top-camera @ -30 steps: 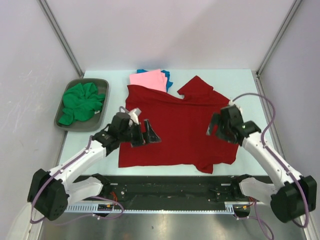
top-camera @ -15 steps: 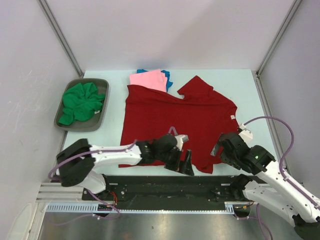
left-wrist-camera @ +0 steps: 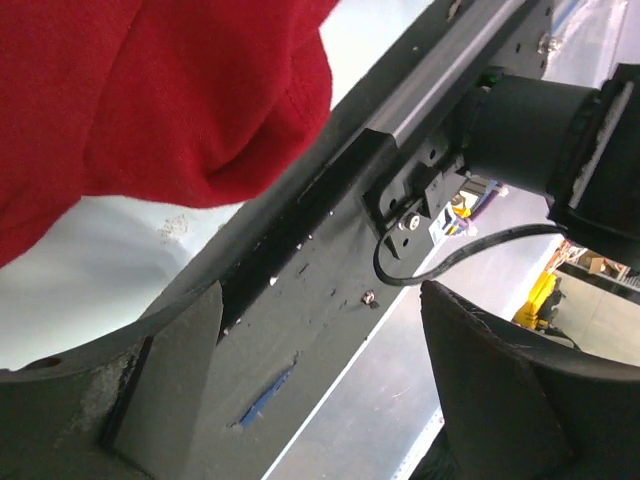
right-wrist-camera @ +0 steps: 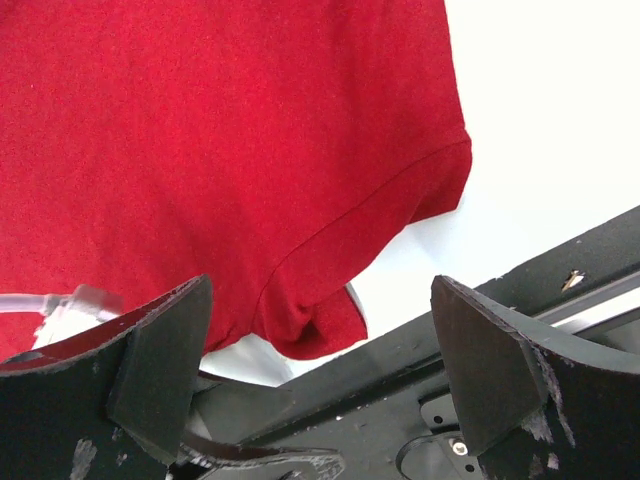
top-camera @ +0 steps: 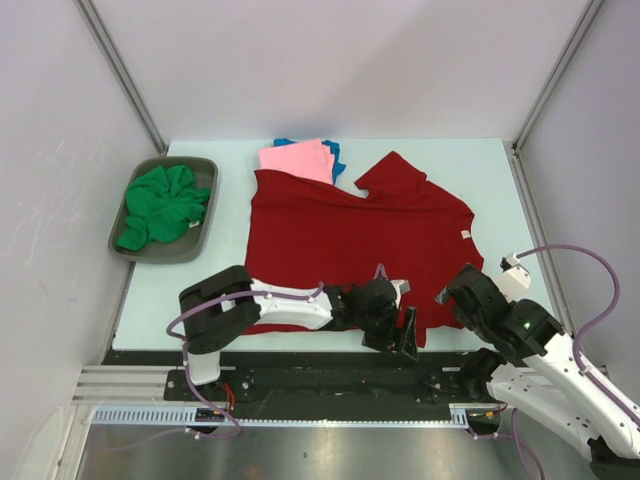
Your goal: Fold and stack the t-shirts
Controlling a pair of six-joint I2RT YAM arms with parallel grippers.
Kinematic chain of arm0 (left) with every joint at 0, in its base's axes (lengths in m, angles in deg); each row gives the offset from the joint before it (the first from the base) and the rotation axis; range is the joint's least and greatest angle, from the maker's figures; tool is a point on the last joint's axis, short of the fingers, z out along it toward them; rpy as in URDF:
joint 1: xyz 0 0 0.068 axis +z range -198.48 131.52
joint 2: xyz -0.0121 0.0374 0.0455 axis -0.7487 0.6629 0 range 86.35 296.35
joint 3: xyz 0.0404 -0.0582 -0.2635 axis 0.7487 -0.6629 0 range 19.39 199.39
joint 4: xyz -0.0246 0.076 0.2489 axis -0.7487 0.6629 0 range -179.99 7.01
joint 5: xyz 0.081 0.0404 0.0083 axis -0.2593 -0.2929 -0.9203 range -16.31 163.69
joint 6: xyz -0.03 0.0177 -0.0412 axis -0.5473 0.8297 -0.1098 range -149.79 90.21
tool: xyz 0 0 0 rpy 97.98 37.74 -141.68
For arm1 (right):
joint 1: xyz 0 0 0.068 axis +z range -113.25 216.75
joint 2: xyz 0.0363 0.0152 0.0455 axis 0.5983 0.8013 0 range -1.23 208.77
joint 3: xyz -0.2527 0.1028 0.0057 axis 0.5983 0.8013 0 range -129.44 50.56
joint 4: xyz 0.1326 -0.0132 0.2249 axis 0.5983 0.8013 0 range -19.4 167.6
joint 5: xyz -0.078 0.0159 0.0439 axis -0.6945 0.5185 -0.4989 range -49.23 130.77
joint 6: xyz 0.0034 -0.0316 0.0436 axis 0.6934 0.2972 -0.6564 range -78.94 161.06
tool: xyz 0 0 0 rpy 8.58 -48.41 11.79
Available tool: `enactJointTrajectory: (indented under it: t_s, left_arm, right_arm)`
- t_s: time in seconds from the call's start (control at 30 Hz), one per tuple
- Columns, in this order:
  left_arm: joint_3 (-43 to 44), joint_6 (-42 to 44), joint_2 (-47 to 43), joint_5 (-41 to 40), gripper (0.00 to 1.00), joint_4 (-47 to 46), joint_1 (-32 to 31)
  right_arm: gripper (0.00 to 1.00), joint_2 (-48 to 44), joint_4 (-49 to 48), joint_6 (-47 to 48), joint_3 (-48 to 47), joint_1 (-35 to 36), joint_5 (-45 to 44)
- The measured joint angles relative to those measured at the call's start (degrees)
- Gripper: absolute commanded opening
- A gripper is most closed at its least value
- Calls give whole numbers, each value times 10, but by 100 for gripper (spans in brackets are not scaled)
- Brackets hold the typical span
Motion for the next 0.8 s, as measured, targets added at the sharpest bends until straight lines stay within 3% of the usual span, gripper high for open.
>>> enactJointTrajectory:
  t_s: [0.27,0.8]
  left_arm:
    - [83,-25,72,-11,78,44,-11]
    - [187,-59,139,-61,44,134,-10]
  right_arm:
    - [95,-2,2,0,0,0,-16]
    - [95,-43,-3,14,0,0,-23]
